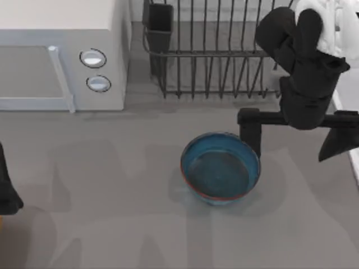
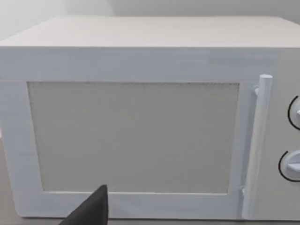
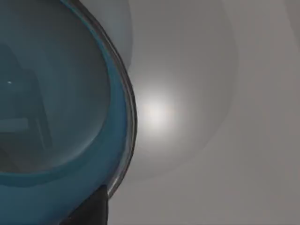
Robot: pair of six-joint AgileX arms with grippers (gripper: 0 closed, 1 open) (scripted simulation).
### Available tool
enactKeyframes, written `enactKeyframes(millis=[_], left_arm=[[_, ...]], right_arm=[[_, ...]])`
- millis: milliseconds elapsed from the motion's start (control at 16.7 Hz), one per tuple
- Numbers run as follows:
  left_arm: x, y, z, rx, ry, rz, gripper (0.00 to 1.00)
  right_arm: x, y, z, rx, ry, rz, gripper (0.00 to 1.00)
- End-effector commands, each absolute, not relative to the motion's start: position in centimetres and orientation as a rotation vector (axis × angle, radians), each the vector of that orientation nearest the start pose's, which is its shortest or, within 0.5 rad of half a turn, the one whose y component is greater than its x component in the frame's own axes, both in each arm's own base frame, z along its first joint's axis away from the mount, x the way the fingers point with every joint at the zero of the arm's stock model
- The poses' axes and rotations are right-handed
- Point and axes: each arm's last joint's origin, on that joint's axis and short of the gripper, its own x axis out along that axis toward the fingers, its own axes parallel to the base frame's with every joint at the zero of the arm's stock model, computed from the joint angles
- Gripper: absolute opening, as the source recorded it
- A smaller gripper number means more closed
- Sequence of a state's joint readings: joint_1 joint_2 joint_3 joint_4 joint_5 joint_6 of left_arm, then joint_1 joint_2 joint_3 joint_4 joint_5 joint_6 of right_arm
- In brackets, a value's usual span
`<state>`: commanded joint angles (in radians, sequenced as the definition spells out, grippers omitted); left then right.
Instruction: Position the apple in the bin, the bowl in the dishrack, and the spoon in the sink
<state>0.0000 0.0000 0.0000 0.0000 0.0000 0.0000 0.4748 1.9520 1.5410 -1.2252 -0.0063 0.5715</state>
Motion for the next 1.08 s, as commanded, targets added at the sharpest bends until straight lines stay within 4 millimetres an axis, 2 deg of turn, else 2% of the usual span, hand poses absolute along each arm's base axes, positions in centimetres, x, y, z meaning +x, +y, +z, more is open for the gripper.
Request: enactKeyframes(millis=[240, 660, 840, 1080], left_arm=[[10.6, -0.1, 16.0, 0.0, 0.0, 0.0, 1.0], [10.6, -0.1, 16.0, 0.0, 0.0, 0.0, 1.0], [10.6, -0.1, 16.0, 0.0, 0.0, 0.0, 1.0], [10.6, -0.1, 16.0, 0.0, 0.0, 0.0, 1.0]], right_arm=[[33.1, 19.9, 22.6, 0.011, 1.579, -0.017, 1.0], [33.1, 20.0, 22.9, 0.013, 1.569, -0.01, 1.0], [33.2, 20.1, 20.7, 0.005, 1.575, -0.01, 1.0], [33.4, 20.3, 15.8, 0.013, 1.56, -0.003, 1.0]])
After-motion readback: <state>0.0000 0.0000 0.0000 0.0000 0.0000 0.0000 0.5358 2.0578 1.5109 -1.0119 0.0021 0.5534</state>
